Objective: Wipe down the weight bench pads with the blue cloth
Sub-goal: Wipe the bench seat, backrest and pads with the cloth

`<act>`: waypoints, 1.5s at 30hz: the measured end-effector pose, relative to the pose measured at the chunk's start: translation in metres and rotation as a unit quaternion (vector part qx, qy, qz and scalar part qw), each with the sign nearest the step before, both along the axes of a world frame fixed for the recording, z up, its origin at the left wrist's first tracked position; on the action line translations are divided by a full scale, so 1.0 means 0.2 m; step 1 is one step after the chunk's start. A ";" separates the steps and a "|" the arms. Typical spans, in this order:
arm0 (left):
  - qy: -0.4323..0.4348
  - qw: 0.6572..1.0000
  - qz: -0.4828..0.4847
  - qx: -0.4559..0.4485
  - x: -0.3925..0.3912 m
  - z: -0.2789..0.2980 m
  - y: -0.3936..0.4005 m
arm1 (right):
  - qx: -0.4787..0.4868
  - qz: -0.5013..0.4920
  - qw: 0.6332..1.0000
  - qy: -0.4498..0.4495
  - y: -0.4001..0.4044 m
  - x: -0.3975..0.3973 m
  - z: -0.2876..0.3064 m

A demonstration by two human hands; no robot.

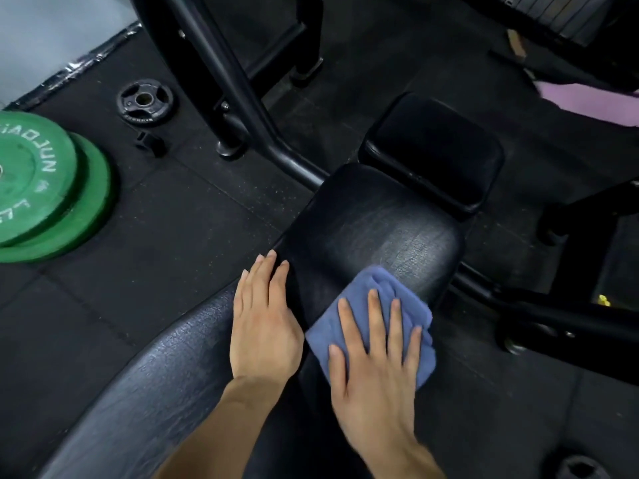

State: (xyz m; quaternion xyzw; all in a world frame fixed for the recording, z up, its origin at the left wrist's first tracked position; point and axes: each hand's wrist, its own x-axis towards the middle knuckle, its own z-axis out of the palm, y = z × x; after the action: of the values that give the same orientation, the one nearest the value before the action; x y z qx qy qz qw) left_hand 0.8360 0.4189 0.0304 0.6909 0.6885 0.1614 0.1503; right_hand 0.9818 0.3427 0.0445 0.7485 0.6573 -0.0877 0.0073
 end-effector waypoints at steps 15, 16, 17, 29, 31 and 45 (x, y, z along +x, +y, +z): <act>-0.007 1.000 0.005 0.003 0.00 0.00 0.00 | 0.017 -0.131 0.991 0.007 0.61 0.44 -0.04; -0.007 1.000 0.005 0.004 0.00 0.00 0.00 | 0.015 -0.135 0.991 0.011 0.60 0.42 -0.04; -0.007 1.000 0.004 0.005 0.00 0.00 -0.01 | 0.013 -0.137 0.990 0.015 0.58 0.41 -0.05; -0.017 1.000 -0.020 0.016 -0.01 0.00 -0.02 | 0.020 -0.106 0.994 0.001 0.00 -0.01 -0.04; -0.029 0.999 -0.023 0.010 -0.02 0.00 -0.02 | 0.015 -0.103 0.995 -0.005 -0.10 -0.07 -0.04; 0.027 0.986 -0.164 -0.004 -0.49 0.05 -0.51 | 0.023 -0.088 0.996 -0.007 -0.62 -0.46 -0.01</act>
State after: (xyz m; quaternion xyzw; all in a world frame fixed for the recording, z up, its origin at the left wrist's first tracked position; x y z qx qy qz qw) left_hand 0.7371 0.3170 0.0406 0.7980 0.5701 0.1130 0.1595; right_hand 0.8902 0.2185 0.0416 0.8038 0.5909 -0.0679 -0.0134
